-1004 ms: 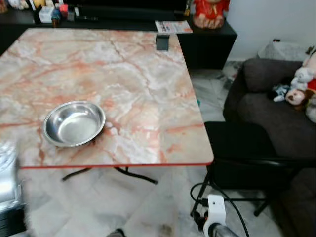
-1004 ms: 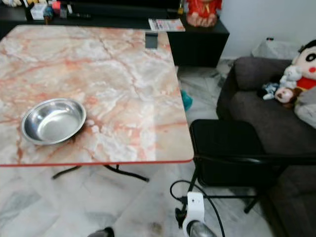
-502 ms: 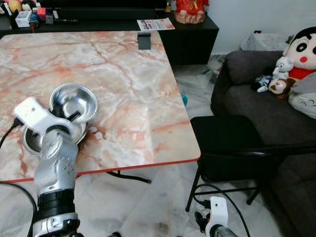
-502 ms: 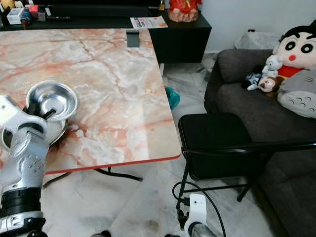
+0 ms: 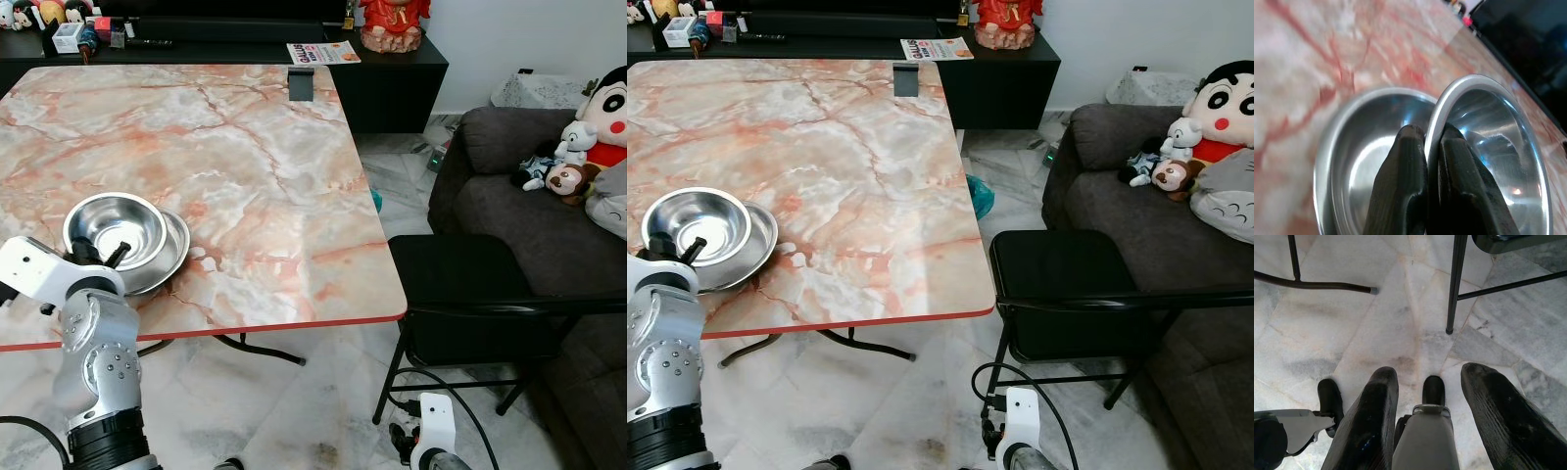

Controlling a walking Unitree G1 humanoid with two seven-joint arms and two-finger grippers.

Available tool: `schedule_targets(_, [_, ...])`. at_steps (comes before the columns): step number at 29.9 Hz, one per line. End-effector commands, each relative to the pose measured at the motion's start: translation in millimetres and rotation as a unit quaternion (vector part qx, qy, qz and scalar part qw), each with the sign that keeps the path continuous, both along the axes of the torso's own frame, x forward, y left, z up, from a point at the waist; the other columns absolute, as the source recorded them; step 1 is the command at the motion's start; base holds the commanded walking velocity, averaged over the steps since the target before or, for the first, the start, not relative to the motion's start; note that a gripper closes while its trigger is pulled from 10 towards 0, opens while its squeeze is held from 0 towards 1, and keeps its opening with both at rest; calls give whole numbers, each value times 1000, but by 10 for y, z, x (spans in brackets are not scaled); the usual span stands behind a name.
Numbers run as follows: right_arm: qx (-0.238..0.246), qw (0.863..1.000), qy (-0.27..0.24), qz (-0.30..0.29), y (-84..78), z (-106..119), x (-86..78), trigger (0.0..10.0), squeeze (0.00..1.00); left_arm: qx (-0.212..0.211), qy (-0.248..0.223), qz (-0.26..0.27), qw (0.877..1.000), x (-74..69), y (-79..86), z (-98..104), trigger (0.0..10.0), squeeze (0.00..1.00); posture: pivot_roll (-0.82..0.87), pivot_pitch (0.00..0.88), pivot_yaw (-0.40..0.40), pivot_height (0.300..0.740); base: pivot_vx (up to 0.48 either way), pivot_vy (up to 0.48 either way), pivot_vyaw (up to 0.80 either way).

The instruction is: Setting the table

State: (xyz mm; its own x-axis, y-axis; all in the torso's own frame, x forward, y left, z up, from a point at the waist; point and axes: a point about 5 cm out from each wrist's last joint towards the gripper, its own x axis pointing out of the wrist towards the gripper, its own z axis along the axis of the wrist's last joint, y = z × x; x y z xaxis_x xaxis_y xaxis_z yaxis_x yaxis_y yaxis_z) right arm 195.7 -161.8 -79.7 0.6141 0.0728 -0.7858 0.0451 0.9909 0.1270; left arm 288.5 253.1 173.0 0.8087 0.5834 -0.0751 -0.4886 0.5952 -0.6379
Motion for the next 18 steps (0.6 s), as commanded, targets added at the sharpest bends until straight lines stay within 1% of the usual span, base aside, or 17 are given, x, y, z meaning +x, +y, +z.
schedule_targets(1, [0,1000,4,-1,-1,-14,-28,10000,0,-16,-5,4,1000,19,-14,47,10000,0,110,130,-43,740,0,0,0])
schedule_targets(7, [0,1000,4,-5,-16,-19,-41,10000,0,-14,-14,20,1000,85,-29,116,10000,0,105,127,-44,740,0,0,0])
schedule_targets(11, [1,1000,4,-6,-17,-20,-43,10000,0,-10,-11,31,999,112,-23,149,10000,0,102,127,-43,740,0,0,0])
schedule_targets(13, [1,1000,4,-6,-17,-20,-43,10000,0,-12,-11,30,999,113,-24,152,10000,0,102,127,-43,740,0,0,0])
schedule_targets(15, [1,1000,4,-6,-11,-22,-46,10000,0,-11,5,46,999,94,-5,126,10000,0,98,129,-40,740,0,0,0])
schedule_targets(18, [1,1000,4,-5,-6,-24,-51,10000,0,-11,14,60,998,72,9,106,10000,0,99,132,-39,740,0,0,0])
